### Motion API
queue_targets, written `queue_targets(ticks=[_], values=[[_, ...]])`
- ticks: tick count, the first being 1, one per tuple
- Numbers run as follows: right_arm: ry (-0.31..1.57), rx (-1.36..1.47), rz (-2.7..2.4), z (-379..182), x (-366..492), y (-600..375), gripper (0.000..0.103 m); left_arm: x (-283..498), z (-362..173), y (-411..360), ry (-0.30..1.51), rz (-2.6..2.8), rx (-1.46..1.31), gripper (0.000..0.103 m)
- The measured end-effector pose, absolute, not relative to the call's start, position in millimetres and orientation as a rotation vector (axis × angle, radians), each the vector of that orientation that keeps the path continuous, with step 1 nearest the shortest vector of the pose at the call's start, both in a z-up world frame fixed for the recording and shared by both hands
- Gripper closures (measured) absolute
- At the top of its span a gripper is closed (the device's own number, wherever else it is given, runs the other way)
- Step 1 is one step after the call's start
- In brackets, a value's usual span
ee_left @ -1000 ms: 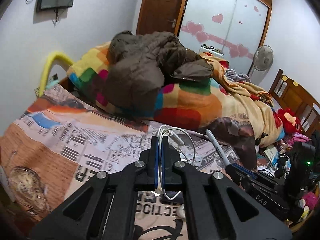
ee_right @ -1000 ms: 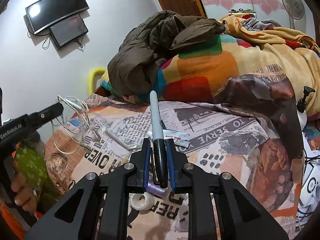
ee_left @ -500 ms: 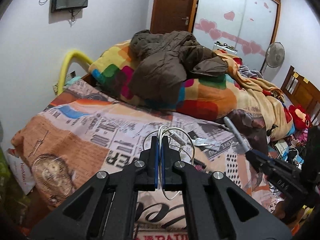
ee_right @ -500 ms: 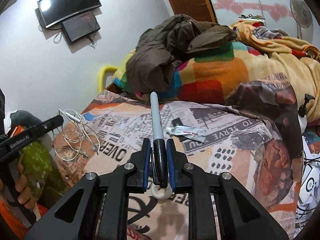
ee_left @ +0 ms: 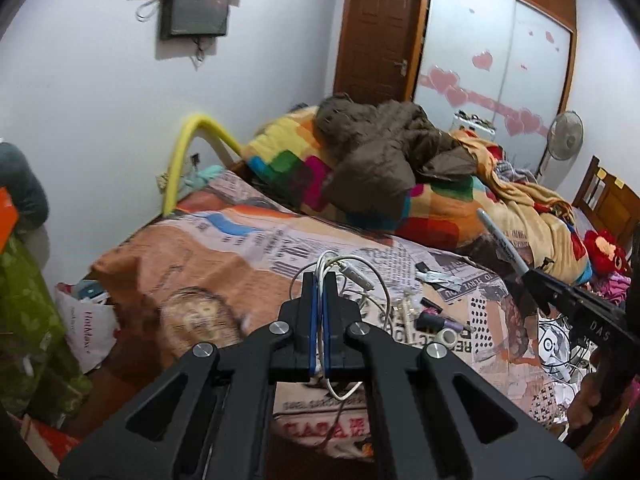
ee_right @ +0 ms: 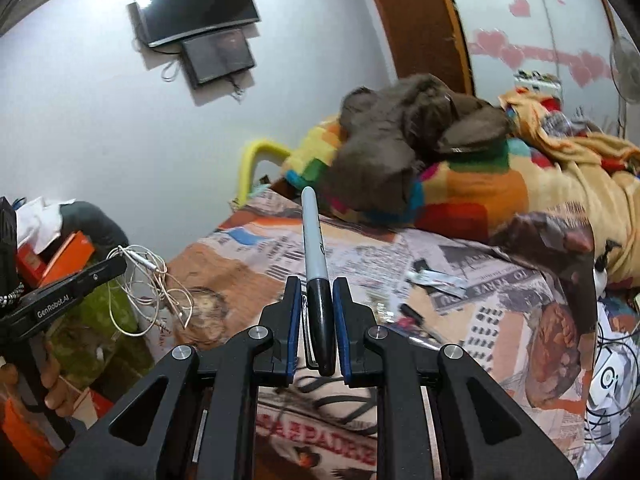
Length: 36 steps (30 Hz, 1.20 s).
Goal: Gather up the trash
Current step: 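Carry the cable and marker over the white bin with both tools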
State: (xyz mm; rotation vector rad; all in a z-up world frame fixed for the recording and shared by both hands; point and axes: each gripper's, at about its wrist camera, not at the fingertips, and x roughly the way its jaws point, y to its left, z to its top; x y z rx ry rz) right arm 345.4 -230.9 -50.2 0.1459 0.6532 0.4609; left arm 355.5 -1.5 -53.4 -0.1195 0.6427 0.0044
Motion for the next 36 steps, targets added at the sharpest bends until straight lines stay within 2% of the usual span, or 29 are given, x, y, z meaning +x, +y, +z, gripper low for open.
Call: queue_targets(ticks=[7,16,27,36], values=[[0.610,0.107,0.563,-26.2,311.6,-168.3,0.088,291.6,-29.5,51.6,0.600,0.080,-0.128,0.102],[0.632,0.058,0.718,-31.9,287.5,-84.4,0.088,227.6,-31.9,121.2,0.586,0.196,-0.169,0.102],[0.743,-0.030,0.850,-76.5,267.5,-3.9,0.088,188.4,-82.6,184.7,0.632,0.310,-0.219,0.102],[0.917,-0.138,0.916,-148.8,261.4,57.4,0.091,182.0,-165.5,220.0,0.720,0.354,-0.292,0.102]])
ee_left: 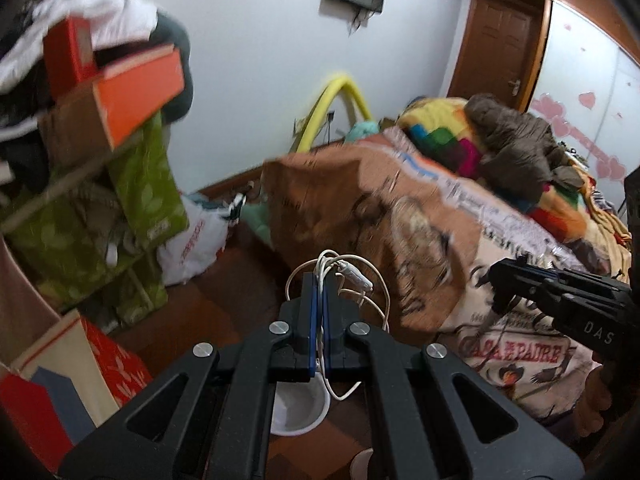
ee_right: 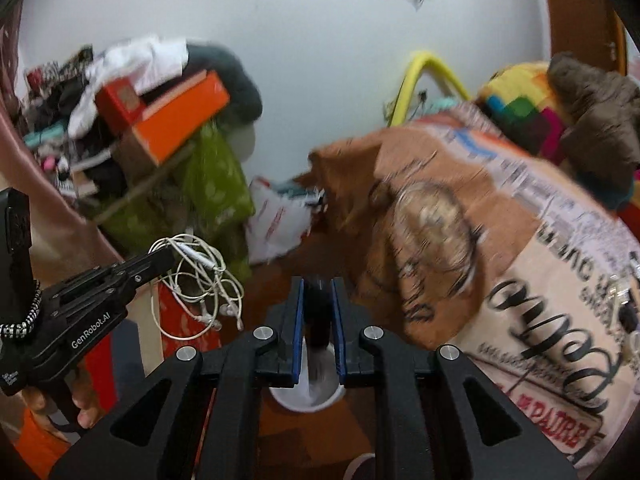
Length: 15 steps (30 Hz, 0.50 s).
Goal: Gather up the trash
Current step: 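Carry the cable and marker over the white bin with both tools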
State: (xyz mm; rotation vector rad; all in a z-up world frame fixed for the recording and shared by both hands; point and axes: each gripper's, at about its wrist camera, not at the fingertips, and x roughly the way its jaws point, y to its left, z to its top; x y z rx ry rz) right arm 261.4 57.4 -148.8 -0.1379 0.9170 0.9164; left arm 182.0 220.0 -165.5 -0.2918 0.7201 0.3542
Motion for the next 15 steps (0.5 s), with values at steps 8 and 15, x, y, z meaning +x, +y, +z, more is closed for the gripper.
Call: queue_targets(ticks=[8,15], values=[[1.056,-0.234,0.974,-210.5,265.6,102.9,0.091,184.3,-257.3,258.3,0.871,0.397,-0.416,0.102],[1.114,-0.332,1.021,-250.2,259.3,141.6,0.091,183.7,-323.8,285.9,0.970,0.432,-0.505,0.102]])
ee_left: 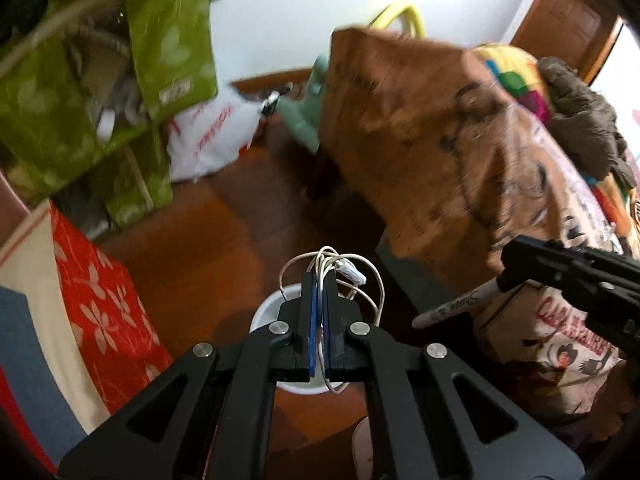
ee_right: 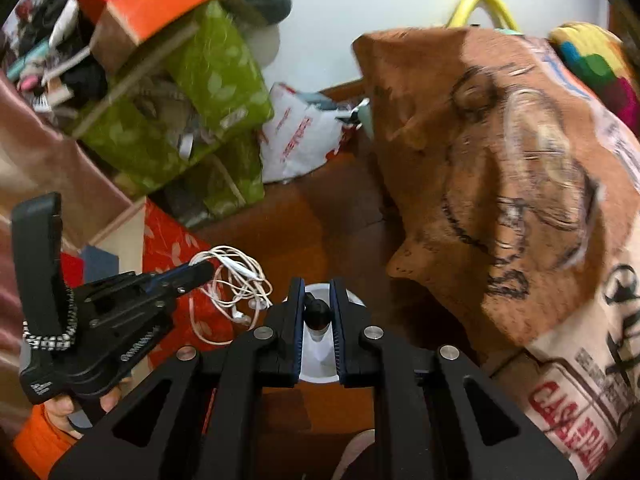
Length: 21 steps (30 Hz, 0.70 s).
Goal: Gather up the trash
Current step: 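Carry the cable and marker over the white bin with both tools, then open both tools to drop the cable and marker into the bin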
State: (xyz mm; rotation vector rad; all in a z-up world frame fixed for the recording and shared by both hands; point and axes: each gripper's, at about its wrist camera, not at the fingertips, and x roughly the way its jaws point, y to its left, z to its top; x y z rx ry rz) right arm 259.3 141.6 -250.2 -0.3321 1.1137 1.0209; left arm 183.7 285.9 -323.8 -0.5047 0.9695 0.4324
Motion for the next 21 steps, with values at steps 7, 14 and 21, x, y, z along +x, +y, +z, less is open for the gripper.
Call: queue_targets(ticks=[7,14,21], values=[[1.171,-0.412,1.042,-290.6,256.3,164.9,0.091,194.9,-386.4,292.7,1.092,0.413,-0.548,0.102],[1.221,-0.470,1.051,-319.5,256.4,181.2,0.091,199.3,-424.2,294.9,1.156,0.392,-0.613,0.102],[1.296,-0.479,1.040,-336.2,258.7,188.2,0.088,197.0,-441.2,295.0,1.200,0.367,-0.662,0.091]])
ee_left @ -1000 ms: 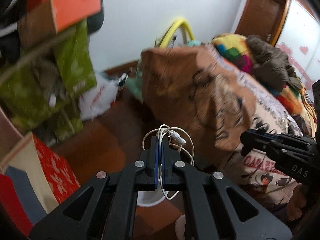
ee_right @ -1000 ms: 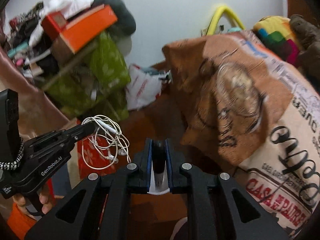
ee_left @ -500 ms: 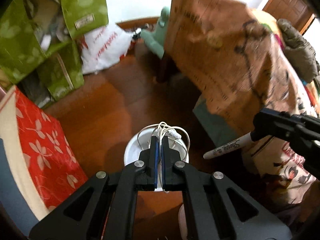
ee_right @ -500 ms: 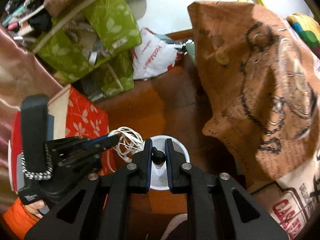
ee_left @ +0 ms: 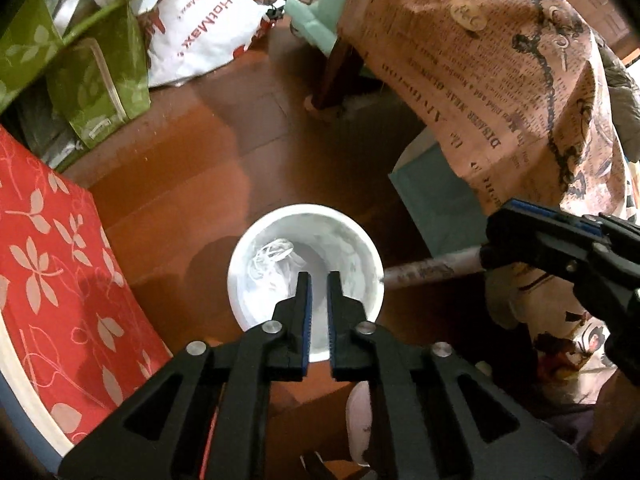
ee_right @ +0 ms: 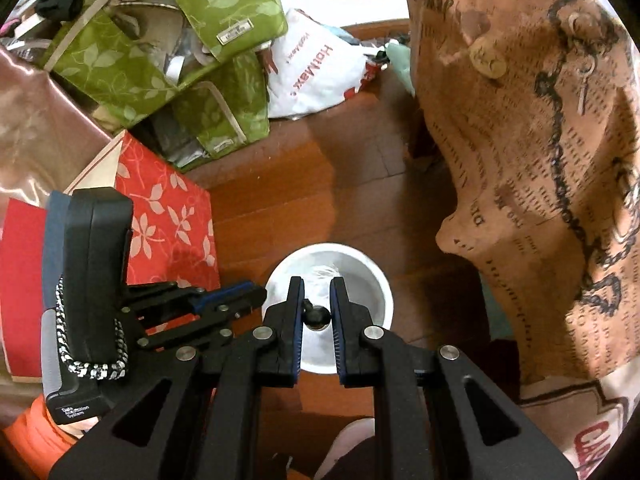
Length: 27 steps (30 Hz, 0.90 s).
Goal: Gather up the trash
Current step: 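Open both tools to drop the cable and marker into the bin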
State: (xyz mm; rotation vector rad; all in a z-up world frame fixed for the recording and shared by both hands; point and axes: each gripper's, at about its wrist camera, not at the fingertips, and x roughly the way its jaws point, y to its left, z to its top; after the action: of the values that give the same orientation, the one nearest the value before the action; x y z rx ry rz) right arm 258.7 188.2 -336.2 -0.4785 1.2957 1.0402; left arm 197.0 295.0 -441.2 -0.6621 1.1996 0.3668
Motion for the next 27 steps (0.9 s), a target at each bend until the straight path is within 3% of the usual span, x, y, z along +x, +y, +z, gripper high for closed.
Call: queue_targets(ticks=[3,7,15,27], values=[[1.338,-0.451,1.033,-340.2,263.5,186.9,0.075,194.2,-438.1,295.3,1.194,0.371,-0.665,0.077],[1.321,-0.430,1.003,-333.7,266.2,180.6,0.061,191.7,-427.5,295.7,1.173,0.390,-0.647,0.075],[1.237,-0.453,0.994,-305.5,261.9,168.4,0.061,182.4,-384.9,290.2,1.117,0.418,-0.572,0.075],[1.067,-0.355,0.986,-217.6,258.1,114.2,0.061,171.9,-276.1,250.6,0.945,0.425,-0.432,0.075]])
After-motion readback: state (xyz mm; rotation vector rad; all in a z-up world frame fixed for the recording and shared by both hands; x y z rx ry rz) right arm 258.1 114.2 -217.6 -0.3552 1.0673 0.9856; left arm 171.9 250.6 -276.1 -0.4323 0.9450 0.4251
